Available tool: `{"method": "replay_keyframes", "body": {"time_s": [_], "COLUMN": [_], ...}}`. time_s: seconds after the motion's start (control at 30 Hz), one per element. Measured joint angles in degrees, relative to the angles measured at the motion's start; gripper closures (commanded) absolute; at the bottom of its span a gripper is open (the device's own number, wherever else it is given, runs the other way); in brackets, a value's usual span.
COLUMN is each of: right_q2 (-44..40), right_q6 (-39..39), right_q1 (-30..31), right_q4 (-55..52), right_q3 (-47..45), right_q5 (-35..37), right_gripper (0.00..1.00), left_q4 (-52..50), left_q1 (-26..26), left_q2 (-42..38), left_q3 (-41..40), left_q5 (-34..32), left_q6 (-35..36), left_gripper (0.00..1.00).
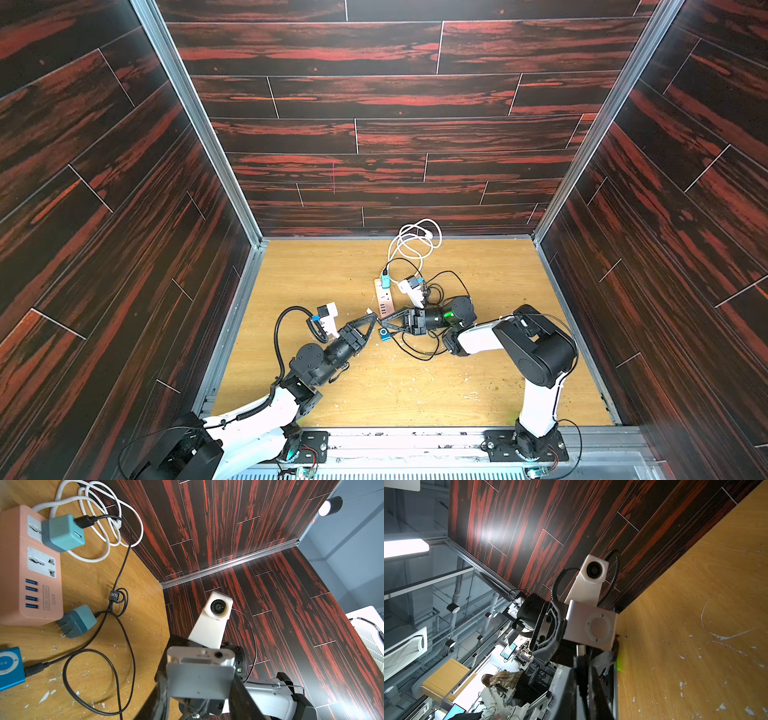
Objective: Charge mp3
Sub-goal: Insert the charging cable into the MP3 player.
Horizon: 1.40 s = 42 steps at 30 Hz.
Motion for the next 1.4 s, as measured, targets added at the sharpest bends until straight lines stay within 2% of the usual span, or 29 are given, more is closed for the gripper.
{"method": "replay_keyframes", "body": {"time_s": [1.4], "right_q2": [0.0], "right_q6": [0.9], "right_q1": [0.8], "right_q4": [0.0], "right_q3": [0.9], "right_q5": [-0.3], "right_gripper": [1.00], "left_q4": [1.7], "left_q1": [-0.2], "left_q2": [0.7], "left_q3": [-1.0], "left_q5": [-0.6], "left_q6": [0.0], "left_gripper": [1.00]}}
